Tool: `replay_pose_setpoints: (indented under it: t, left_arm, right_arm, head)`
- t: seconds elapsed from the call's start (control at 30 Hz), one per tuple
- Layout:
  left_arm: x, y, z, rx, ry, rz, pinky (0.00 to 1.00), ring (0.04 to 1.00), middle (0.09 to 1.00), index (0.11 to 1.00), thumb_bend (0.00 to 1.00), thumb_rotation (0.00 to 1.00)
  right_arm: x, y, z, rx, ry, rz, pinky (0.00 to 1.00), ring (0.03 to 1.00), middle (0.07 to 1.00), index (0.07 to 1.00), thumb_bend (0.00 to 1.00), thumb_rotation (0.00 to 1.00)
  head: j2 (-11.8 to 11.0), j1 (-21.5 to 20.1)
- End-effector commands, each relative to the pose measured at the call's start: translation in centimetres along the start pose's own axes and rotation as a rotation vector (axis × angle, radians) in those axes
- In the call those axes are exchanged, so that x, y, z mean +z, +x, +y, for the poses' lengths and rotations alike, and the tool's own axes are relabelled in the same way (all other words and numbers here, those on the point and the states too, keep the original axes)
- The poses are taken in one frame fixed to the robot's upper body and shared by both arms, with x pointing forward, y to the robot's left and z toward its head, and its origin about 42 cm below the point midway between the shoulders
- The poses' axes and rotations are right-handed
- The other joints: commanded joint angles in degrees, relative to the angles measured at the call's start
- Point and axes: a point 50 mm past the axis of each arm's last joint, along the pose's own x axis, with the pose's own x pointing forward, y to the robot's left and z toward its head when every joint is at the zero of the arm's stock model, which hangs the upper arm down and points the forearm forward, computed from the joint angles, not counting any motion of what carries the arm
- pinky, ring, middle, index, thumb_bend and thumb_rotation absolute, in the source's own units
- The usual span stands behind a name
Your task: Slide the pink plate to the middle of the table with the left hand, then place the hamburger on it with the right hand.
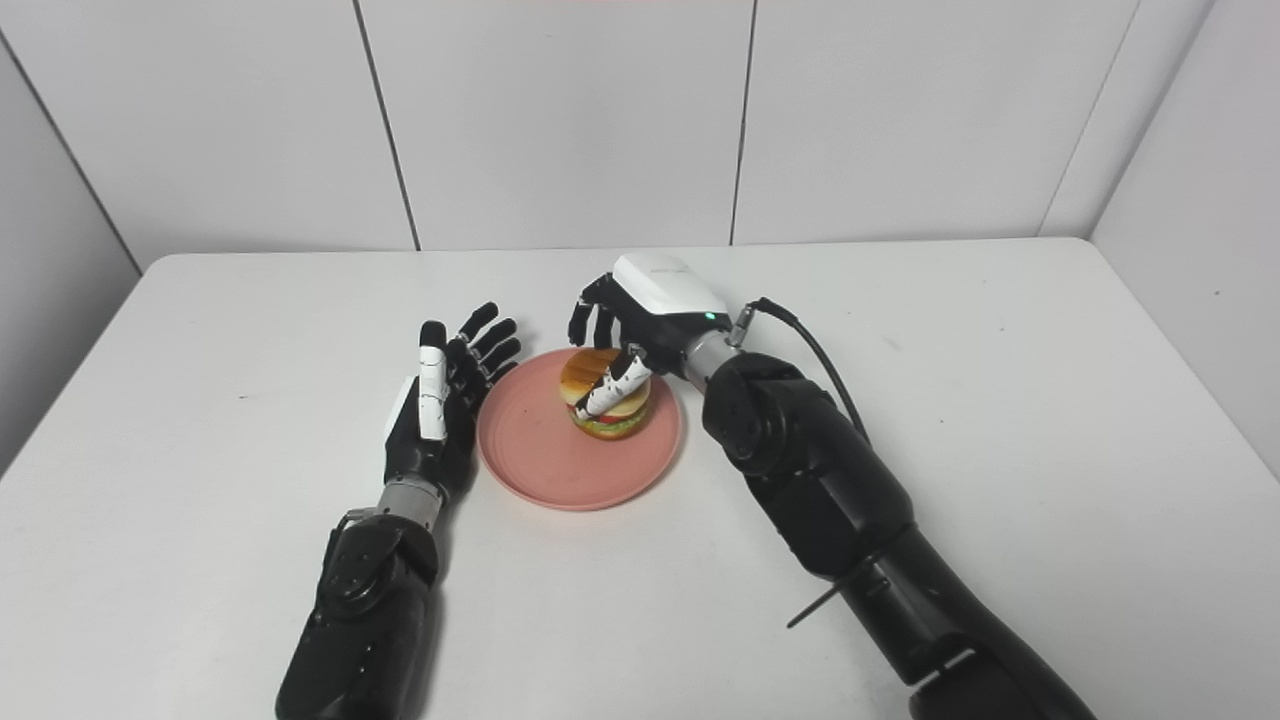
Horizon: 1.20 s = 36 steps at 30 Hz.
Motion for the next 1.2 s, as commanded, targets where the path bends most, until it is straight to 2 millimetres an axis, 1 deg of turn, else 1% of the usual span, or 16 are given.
replay_pose_setpoints:
  t: [0.0, 0.4, 0.53, 0.67, 0.7, 0.73, 0.77, 0.8, 0.83, 0.87, 0.9, 0.97, 1.07, 1.1, 1.17]
  left_arm:
    - [-1.4, -0.8, -0.2, 0.011, -0.014, 0.042, 0.91, 0.897, 0.878, 0.865, 0.88, 1.0]
    - [-1.4, -0.9, -0.4, 0.004, -0.014, 0.046, 0.92, 0.906, 0.889, 0.878, 0.88, 1.0]
    - [-1.5, -0.8, -0.4, 0.008, -0.015, 0.047, 0.91, 0.906, 0.888, 0.877, 0.89, 1.0]
    - [-1.5, -0.8, -0.4, 0.011, -0.025, 0.046, 0.91, 0.9, 0.881, 0.871, 0.88, 1.0]
    - [-1.5, -0.8, -0.4, 0.01, -0.026, 0.046, 0.91, 0.903, 0.883, 0.872, 0.88, 1.0]
    - [-1.5, -0.8, -0.4, 0.01, -0.026, 0.046, 0.91, 0.904, 0.885, 0.873, 0.88, 1.0]
    - [-1.4, -0.8, -0.4, 0.009, -0.025, 0.045, 0.91, 0.905, 0.884, 0.872, 0.88, 1.0]
    - [-1.4, -0.8, -0.4, 0.01, -0.025, 0.045, 0.91, 0.905, 0.884, 0.872, 0.88, 1.0]
    - [-1.4, -0.8, -0.4, 0.008, -0.023, 0.042, 0.91, 0.906, 0.885, 0.871, 0.88, 1.0]
    - [-1.4, -0.7, -0.4, 0.007, -0.022, 0.04, 0.9, 0.907, 0.886, 0.87, 0.87, 1.0]
    - [-1.4, -0.7, -0.4, 0.005, -0.021, 0.039, 0.9, 0.907, 0.886, 0.87, 0.87, 1.0]
    - [-1.3, -0.7, -0.5, 0.006, -0.03, 0.038, 0.88, 0.919, 0.897, 0.878, 0.87, 1.0]
    - [-1.3, -0.7, -0.5, 0.008, -0.033, 0.036, 0.87, 0.91, 0.893, 0.875, 0.87, 1.0]
    - [-1.3, -0.7, -0.5, 0.008, -0.031, 0.037, 0.87, 0.91, 0.893, 0.876, 0.86, 1.0]
    - [-1.3, -0.7, -0.5, 0.01, -0.027, 0.038, 0.87, 0.905, 0.889, 0.873, 0.87, 1.0]
  right_arm:
    - [1.7, 0.6, -1.9, -0.068, -0.029, -0.073, 0.24, 0.326, 0.417, 0.503, 0.53, 0.0]
    - [1.7, 0.2, 0.3, -0.02, -0.001, -0.091, 0.25, 0.352, 0.415, 0.511, 0.53, 0.0]
    - [1.4, 0.1, 0.7, 0.001, -0.008, -0.085, 0.3, 0.385, 0.414, 0.521, 0.52, 0.0]
    - [1.0, -0.1, 0.7, 0.043, -0.011, -0.084, 0.37, 0.455, 0.448, 0.521, 0.52, 0.0]
    - [1.0, -0.2, 0.7, 0.05, -0.016, -0.086, 0.42, 0.49, 0.461, 0.519, 0.52, 0.0]
    - [0.9, -0.3, 0.7, 0.056, -0.028, -0.09, 0.44, 0.508, 0.468, 0.518, 0.52, 0.01]
    - [0.8, -0.3, 0.7, 0.06, -0.036, -0.093, 0.51, 0.559, 0.557, 0.505, 0.51, 0.1]
    - [0.7, -0.3, 0.6, 0.061, -0.043, -0.096, 0.54, 0.576, 0.588, 0.501, 0.51, 0.13]
    - [0.7, -0.4, 0.6, 0.065, -0.053, -0.099, 0.58, 0.597, 0.609, 0.499, 0.51, 0.15]
    - [0.6, -0.5, 0.5, 0.068, -0.059, -0.101, 0.67, 0.656, 0.654, 0.597, 0.6, 0.33]
    - [0.6, -0.6, 0.5, 0.067, -0.061, -0.104, 0.71, 0.684, 0.675, 0.648, 0.65, 0.43]
    - [0.5, -0.9, 0.3, 0.07, -0.063, -0.108, 0.77, 0.775, 0.756, 0.723, 0.73, 0.58]
    - [0.3, -1.1, 0.2, 0.081, -0.075, -0.111, 0.81, 0.849, 0.83, 0.789, 0.77, 0.68]
    - [0.2, -1.3, 0.1, 0.084, -0.082, -0.11, 0.82, 0.857, 0.839, 0.798, 0.77, 0.69]
    - [0.2, -1.5, -0.1, 0.086, -0.091, -0.108, 0.87, 0.892, 0.879, 0.845, 0.76, 0.73]
  head:
    - [-0.08, 0.02]
    - [0.17, 0.4]
    - [0.21, 0.38]
    - [0.21, 0.38]
    - [0.21, 0.38]
    - [0.42, 0.35]
    - [0.42, 0.35]
    - [0.42, 0.35]
    - [0.42, 0.35]
    - [0.48, 0.3]
    - [0.48, 0.3]
    - [0.48, 0.3]
    - [0.41, 0.28]
    - [0.4, 0.26]
    - [0.4, 0.26]
